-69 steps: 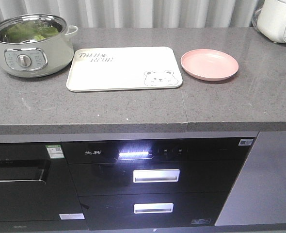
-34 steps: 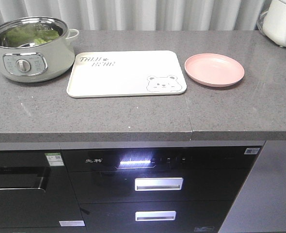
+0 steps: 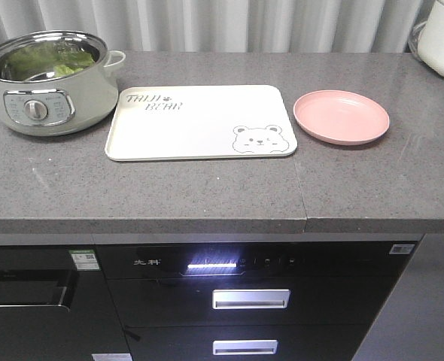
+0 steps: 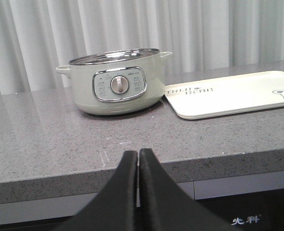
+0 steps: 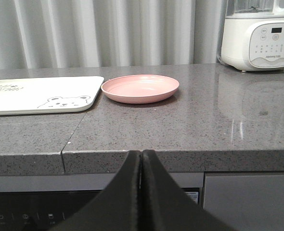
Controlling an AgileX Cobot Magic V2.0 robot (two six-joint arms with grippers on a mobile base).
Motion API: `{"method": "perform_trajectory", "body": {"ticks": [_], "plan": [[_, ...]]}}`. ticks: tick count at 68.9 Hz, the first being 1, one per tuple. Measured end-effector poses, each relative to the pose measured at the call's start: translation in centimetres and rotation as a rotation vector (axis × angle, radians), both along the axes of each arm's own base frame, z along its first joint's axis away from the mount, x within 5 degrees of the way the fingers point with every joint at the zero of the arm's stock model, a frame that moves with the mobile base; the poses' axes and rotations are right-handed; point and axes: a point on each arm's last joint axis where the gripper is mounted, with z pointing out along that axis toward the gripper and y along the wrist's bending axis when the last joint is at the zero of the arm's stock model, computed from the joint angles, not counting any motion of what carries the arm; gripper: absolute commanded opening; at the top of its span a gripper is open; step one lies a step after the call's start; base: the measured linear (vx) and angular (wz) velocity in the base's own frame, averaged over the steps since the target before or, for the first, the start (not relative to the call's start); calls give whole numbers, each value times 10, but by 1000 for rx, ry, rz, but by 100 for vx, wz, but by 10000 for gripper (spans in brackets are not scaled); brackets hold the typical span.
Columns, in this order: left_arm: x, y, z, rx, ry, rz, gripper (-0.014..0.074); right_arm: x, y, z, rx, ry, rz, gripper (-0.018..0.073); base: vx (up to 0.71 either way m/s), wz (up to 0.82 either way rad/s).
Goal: Transfer vegetables to tray and serve
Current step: 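Drive up to the counter edge and stop facing the tray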
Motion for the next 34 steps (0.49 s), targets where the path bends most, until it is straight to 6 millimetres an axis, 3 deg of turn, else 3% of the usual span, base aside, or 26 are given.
{"method": "perform_trajectory", "body": {"ticks": [34], "plan": [[0, 0, 0, 0, 0, 0, -6, 0, 0, 0, 0, 0, 0, -3, 7, 2]]}}
